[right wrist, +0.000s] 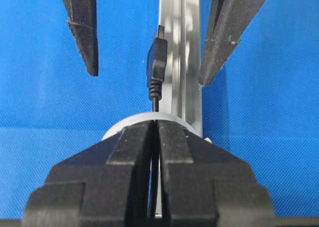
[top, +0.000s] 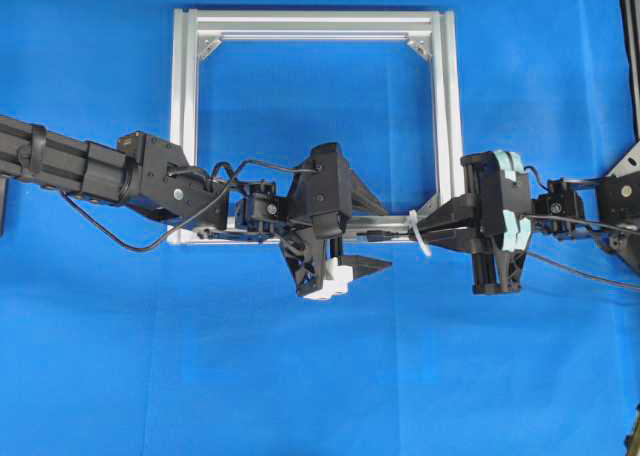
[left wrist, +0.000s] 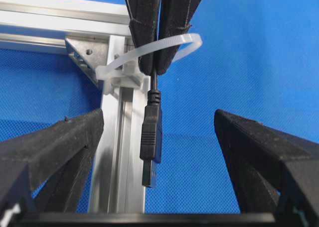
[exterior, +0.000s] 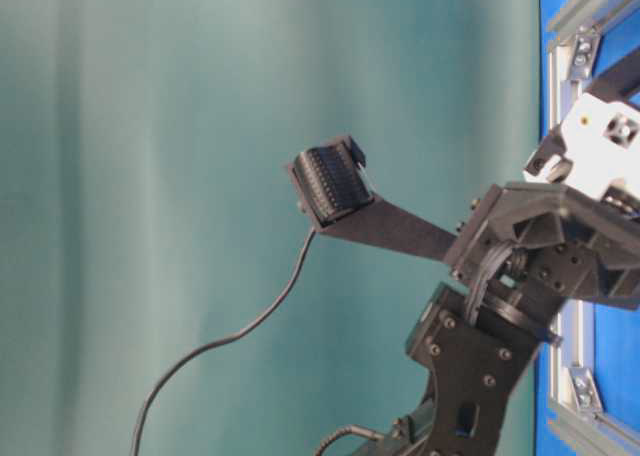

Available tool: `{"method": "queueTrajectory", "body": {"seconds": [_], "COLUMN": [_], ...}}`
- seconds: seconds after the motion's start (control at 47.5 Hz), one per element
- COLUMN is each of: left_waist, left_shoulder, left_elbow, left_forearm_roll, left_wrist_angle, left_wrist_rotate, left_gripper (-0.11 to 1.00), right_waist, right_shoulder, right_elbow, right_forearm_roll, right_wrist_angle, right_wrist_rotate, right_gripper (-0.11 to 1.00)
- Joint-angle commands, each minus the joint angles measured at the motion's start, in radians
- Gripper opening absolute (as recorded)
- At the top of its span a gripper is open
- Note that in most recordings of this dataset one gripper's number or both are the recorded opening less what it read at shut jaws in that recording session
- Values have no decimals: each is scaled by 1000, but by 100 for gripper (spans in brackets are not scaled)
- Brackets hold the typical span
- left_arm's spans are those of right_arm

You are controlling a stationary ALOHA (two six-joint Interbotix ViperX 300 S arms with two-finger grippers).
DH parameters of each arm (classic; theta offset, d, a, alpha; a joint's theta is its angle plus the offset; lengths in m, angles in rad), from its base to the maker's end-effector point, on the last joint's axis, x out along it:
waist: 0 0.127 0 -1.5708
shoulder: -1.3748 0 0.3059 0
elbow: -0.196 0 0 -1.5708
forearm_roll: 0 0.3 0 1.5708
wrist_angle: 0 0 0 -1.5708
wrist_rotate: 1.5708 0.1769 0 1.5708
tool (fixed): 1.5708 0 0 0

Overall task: Insert the wire through the string loop located on the right side.
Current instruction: 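Close the left gripper on the USB plug beside the loop, then open the right gripper and pull the cable leftward through the loop with left gripper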

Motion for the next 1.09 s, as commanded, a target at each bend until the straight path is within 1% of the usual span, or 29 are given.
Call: {"method": "queueTrajectory", "body": {"seconds": [0.0, 0.316, 0.421, 0.463, 0.505, 0.568, 0.673, 0.757, 0.778, 0.947, 1.073], "left_waist": [-2, -3, -6, -8, -8, -8, -8, -8, -8, -8, -8], "left_shoulder": [-20, -20, -20, -20, -20, -20, -21, -20, -20, -21, -21], "left_elbow": [-15, -15, -17, -18, -18, -18, -17, -17, -17, -12, -11], "left_forearm_roll": [2, 2, 3, 3, 2, 3, 5, 11, 11, 11, 11], "left_wrist_angle": [-9, -6, -3, -3, -3, -3, -3, -5, -5, -3, -3], "left_wrist_rotate": [0, 0, 2, 0, 0, 0, 5, 6, 8, 8, 8], "left_gripper": [87, 87, 85, 83, 78, 65, 33, 10, 8, 8, 8], "right_waist": [2, 2, 2, 2, 2, 2, 2, 2, 2, 2, 2], "right_shoulder": [-6, -6, -6, -6, -6, -6, -6, -8, -6, -14, -23], "right_elbow": [-12, -11, -12, -11, -12, -11, -11, -11, -11, -6, 3], "right_forearm_roll": [0, 0, 0, 0, 0, 0, 0, -2, -2, -2, -2], "right_wrist_angle": [-6, -5, -5, -5, -5, -5, -5, -3, 0, 26, 21], "right_wrist_rotate": [-2, -2, -2, -2, -2, -2, -2, -3, -3, -3, -3], "right_gripper": [-4, -4, -4, -4, -4, -4, -4, -4, -4, -4, -4]}}
